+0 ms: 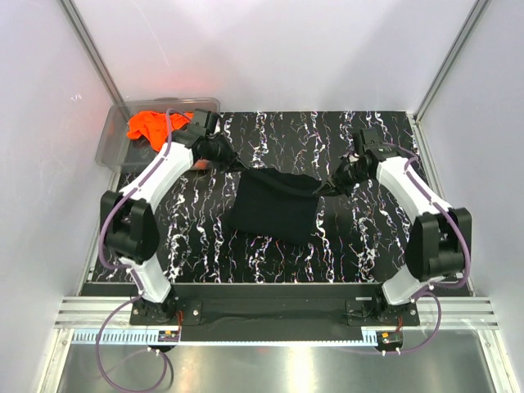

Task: Fold and stack the t-shirts
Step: Fold the tshirt

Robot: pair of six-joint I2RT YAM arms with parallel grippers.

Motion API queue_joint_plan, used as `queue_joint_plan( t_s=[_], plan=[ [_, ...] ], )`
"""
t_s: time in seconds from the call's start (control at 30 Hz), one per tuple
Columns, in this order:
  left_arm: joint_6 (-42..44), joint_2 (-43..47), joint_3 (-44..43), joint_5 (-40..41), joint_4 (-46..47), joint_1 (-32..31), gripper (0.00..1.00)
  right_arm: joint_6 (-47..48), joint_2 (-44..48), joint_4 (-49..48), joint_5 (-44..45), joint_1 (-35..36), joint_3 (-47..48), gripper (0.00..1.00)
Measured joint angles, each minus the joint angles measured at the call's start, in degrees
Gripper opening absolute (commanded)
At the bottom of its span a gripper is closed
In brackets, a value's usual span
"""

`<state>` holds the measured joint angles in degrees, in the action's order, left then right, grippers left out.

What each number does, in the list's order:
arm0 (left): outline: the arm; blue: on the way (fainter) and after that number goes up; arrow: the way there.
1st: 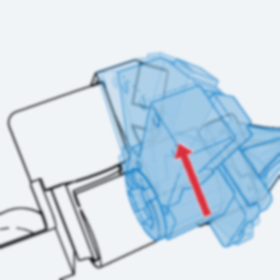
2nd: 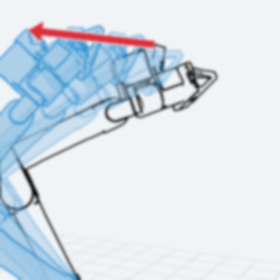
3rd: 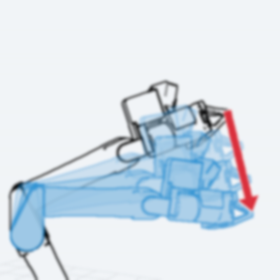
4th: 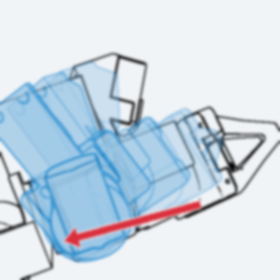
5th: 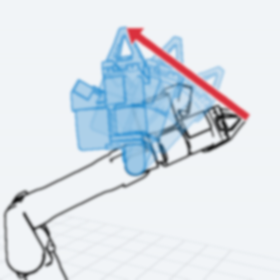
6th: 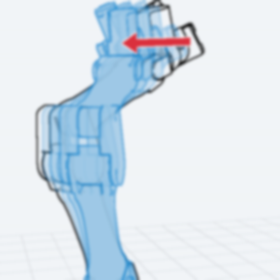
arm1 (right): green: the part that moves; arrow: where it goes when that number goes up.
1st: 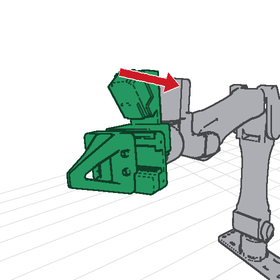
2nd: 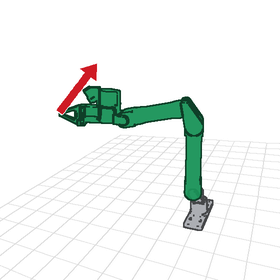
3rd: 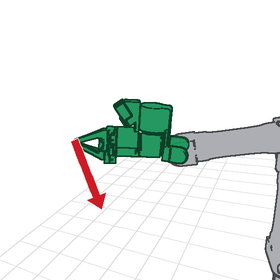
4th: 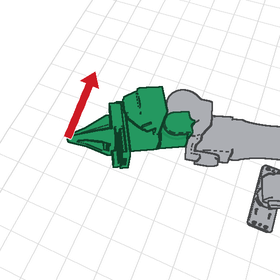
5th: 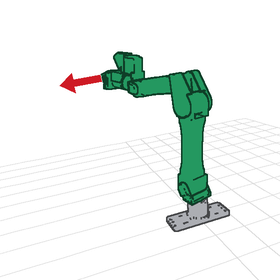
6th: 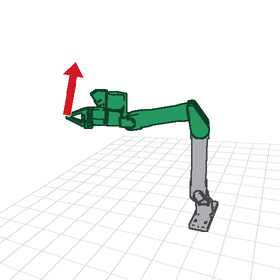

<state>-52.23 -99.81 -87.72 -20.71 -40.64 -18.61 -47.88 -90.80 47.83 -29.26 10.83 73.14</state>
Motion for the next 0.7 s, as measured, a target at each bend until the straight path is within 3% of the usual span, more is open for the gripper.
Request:
queue_joint_plan(
  t_s=[0.23,0.7],
  plan=[
    [1.7,-10.5,-8.4,-3.5,-0.1,2.6,0.00,2.3,-9.7,-0.6,-2.4,-2.9,6.9,0.01],
    [3.8,-27.3,-23.3,-6.8,0.9,5.2,0.00,5.7,-28.0,-1.7,-7.1,-6.6,21.0,0.12]
  ],
)
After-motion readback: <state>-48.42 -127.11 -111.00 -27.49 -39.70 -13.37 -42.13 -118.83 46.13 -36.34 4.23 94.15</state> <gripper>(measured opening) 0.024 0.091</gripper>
